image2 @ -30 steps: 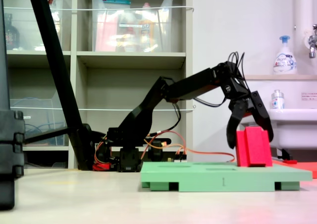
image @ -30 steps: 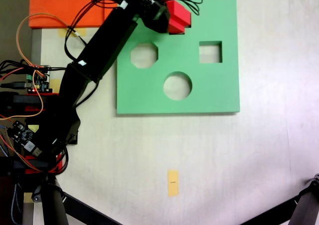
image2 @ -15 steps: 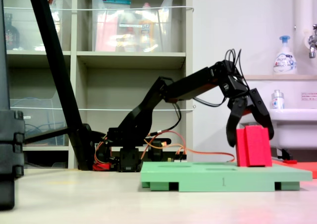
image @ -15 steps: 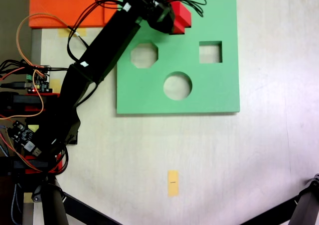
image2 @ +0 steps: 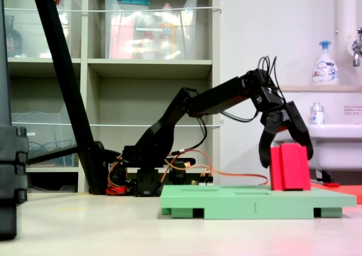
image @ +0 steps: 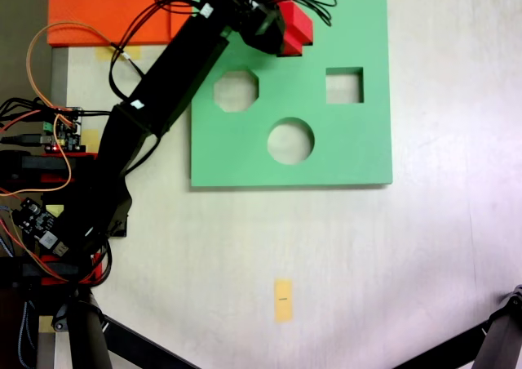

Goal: Put the cross columnar block into the corresponding hole

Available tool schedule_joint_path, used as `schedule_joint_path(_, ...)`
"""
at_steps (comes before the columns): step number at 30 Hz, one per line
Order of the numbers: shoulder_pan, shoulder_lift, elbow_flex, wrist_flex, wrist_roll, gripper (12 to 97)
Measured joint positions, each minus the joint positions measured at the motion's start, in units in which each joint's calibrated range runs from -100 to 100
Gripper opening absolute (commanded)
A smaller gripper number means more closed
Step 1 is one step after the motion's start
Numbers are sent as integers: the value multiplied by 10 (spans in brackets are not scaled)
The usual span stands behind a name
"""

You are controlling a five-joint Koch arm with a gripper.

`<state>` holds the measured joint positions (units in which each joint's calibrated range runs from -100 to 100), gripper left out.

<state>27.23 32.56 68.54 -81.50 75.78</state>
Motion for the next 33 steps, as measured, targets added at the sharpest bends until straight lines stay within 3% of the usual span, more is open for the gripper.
schedule_joint_path(33,20,-53,-5,-54,23,385)
